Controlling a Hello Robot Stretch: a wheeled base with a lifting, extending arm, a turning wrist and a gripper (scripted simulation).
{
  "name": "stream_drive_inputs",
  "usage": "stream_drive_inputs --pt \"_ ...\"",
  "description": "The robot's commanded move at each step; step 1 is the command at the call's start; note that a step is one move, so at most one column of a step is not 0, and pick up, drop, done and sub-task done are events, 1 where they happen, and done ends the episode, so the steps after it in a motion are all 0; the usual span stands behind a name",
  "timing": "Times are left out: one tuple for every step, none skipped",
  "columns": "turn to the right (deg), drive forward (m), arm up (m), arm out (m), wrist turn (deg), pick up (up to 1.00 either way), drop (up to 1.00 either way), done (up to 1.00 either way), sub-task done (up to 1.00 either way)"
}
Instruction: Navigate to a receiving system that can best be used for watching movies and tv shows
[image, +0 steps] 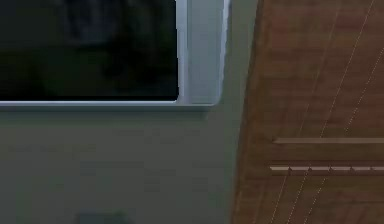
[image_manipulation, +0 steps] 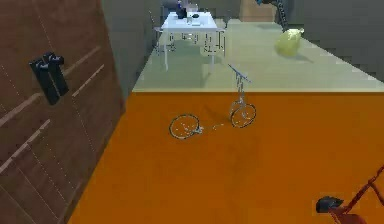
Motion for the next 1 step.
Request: stream_drive_inputs --pt "-45.0 0.00 0.00 0.00 0.0 0.00 0.00 0.00 0.00"
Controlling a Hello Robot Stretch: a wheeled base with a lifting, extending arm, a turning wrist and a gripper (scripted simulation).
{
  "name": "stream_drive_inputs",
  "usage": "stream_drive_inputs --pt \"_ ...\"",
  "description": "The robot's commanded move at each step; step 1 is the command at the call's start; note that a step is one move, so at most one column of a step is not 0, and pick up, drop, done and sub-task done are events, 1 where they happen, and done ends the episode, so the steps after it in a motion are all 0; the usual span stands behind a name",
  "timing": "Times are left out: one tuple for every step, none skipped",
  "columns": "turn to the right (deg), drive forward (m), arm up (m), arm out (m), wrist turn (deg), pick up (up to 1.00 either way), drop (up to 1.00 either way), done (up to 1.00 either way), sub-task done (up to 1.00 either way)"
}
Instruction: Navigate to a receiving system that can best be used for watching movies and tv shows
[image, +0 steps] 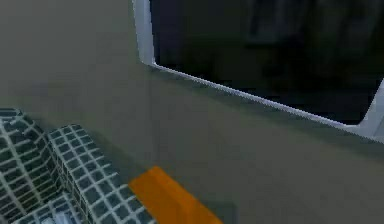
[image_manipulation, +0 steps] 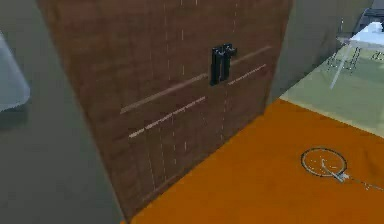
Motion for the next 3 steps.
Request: stream_drive_inputs --pt "-45.0 0.00 0.00 0.00 0.0 0.00 0.00 0.00 0.00" --pt "-45.0 0.00 0.00 0.00 0.0 0.00 0.00 0.00 0.00" --pt "-42.0 0.00 0.00 0.00 0.0 0.00 0.00 0.00 0.00"
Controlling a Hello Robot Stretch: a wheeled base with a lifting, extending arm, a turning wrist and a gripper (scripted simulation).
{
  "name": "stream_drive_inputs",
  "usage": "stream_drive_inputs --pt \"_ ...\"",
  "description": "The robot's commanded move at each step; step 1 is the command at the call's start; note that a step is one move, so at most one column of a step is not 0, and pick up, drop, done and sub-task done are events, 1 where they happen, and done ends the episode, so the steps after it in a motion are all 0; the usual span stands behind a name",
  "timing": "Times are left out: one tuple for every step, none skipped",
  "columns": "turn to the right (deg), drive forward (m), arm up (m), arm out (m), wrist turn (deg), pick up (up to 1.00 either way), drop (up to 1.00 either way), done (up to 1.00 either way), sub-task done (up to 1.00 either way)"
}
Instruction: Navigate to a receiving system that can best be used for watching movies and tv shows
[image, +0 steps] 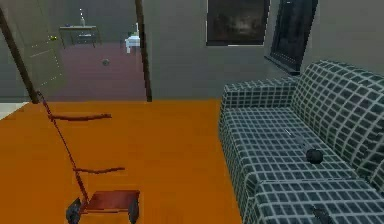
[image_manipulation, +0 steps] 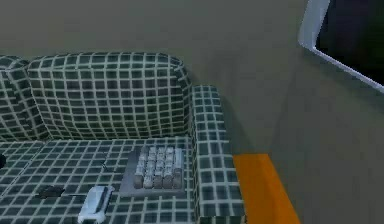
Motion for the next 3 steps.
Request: stream_drive_inputs --pt "0.0 1.00 0.00 0.00 0.0 0.00 0.00 0.00 0.00" --pt "-6.0 0.00 0.00 0.00 0.0 0.00 0.00 0.00 0.00" --pt "0.0 0.35 0.00 0.00 0.0 0.00 0.00 0.00 0.00"
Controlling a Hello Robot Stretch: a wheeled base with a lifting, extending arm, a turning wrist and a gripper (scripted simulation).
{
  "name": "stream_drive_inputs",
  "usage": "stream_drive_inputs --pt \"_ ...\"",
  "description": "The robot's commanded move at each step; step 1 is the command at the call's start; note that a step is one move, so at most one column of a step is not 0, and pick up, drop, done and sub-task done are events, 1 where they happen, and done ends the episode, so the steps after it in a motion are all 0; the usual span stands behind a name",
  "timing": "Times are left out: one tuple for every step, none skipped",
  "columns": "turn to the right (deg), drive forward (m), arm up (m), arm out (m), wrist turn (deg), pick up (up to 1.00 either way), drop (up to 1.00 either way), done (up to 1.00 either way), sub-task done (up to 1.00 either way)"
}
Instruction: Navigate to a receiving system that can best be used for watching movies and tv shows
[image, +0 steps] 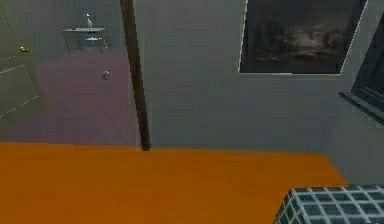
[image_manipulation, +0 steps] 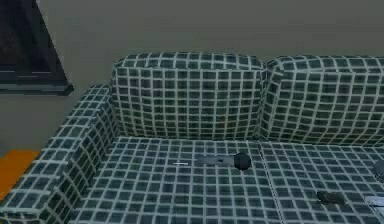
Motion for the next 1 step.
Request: stream_drive_inputs --pt "-27.0 0.00 0.00 0.00 0.0 0.00 0.00 0.00 0.00"
